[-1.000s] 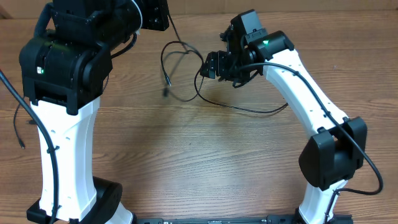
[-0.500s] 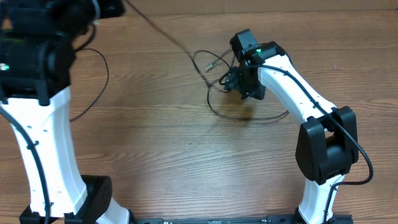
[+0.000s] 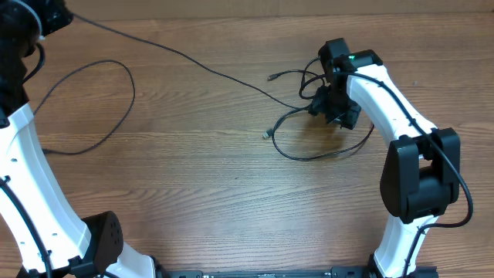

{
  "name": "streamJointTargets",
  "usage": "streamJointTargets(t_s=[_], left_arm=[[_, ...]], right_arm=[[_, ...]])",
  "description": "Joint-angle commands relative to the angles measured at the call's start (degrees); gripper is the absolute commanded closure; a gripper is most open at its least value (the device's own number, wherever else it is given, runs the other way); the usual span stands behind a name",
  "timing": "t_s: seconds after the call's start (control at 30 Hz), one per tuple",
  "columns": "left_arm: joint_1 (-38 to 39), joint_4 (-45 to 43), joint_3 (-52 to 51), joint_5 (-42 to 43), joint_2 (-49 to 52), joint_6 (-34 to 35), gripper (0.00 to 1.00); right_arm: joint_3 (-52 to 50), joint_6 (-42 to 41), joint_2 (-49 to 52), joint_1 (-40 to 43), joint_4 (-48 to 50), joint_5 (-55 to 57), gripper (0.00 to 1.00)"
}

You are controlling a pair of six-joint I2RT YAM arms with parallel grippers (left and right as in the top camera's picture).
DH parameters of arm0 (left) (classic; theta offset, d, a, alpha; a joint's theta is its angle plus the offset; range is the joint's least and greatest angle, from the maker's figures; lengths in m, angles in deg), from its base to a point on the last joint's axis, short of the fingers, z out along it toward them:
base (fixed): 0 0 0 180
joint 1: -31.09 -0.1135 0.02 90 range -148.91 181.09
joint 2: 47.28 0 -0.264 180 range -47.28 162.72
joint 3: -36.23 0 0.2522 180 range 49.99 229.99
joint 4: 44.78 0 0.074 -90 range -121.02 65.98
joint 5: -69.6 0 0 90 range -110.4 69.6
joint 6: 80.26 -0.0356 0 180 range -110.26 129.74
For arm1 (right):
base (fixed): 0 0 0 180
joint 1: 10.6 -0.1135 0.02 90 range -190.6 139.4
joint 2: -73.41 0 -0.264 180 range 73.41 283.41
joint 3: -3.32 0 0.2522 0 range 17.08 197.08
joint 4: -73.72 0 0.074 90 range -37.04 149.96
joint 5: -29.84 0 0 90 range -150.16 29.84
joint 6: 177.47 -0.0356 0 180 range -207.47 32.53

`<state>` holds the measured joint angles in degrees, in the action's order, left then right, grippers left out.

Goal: Untangle cables
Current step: 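Pull the cable upward-left with the left gripper while right holds tangle, then lay the pulled cable on the table's left side and release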

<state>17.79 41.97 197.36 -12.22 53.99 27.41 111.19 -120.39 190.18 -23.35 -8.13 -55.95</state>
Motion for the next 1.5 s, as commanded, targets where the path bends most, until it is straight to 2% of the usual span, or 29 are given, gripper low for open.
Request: streamJointTargets(t_s=[0.0, 0.13, 0.27, 0.4, 0.67, 0.77, 0.83, 0.93, 1.0, 1.07, 1.2, 1.23, 1.47], left_arm=[[-0.17, 0.72, 0.44, -1.14, -0.83, -1.7, 0.96], [-0.2, 0.2, 0.44, -1.11, -0.83, -2.29, 0.96], [-0.2, -2.25, 0.66, -0.63, -1.33, -2.25, 0.96], [-0.31, -7.5, 0.66, -0.2, -3.89, -2.21, 0.96], [-2.23, -17.59, 0.66, 0.83, -13.31, 0.37, 0.96], [-4.74, -18.14, 0.66, 0.61, -15.58, 0.35, 0.96], [-7.32, -17.51, 0.66, 0.63, -16.44, 0.35, 0.96], [-10.1, -15.1, 0.66, 0.83, -16.5, 0.33, 0.96], [-10.29, -12.72, 0.59, 0.85, -15.78, 0.33, 0.96], [-10.29, -9.81, 0.59, 1.01, -14.6, 0.35, 0.96], [-10.29, -4.15, 0.59, 3.37, -11.3, -0.15, 0.96], [-10.29, -2.32, 0.59, 3.48, -9.84, -1.27, 0.96], [-9.46, 9.55, 0.55, 7.96, -1.77, -6.95, 0.96]], right_arm=[[-0.24, 4.33, 0.35, -0.24, 0.72, -3.43, 0.32], [1.53, 11.02, 0.02, -0.22, 0.37, -8.44, 0.3], [3.5, 14.01, -1.46, 0.31, 0.26, -11.43, 0.18], [4.13, 20.96, -1.99, 2.78, 2.05, -25.29, 0.17], [4.11, 19.06, -1.95, 5.11, 4.04, -27.08, 0.1], [4.11, 14.82, -1.86, 5.11, 4.98, -25.4, 0.09], [4.11, 14.69, -1.86, 5.11, 5.68, -26.43, 0.11], [4.11, 14.75, -1.86, 4.96, 5.92, -29.51, 0.35], [4.11, 14.99, -1.86, 4.87, 6.23, -32.94, 0.58], [4.11, 14.99, -1.86, 4.87, 6.23, -34.84, 0.68], [4.11, 14.97, -1.86, 4.9, 5.55, -33.81, 0.66], [4.11, 14.95, -1.86, 4.9, 5.27, -32.87, 0.62], [4.11, 14.95, -1.86, 4.9, 4.66, -31.26, 0.56]])
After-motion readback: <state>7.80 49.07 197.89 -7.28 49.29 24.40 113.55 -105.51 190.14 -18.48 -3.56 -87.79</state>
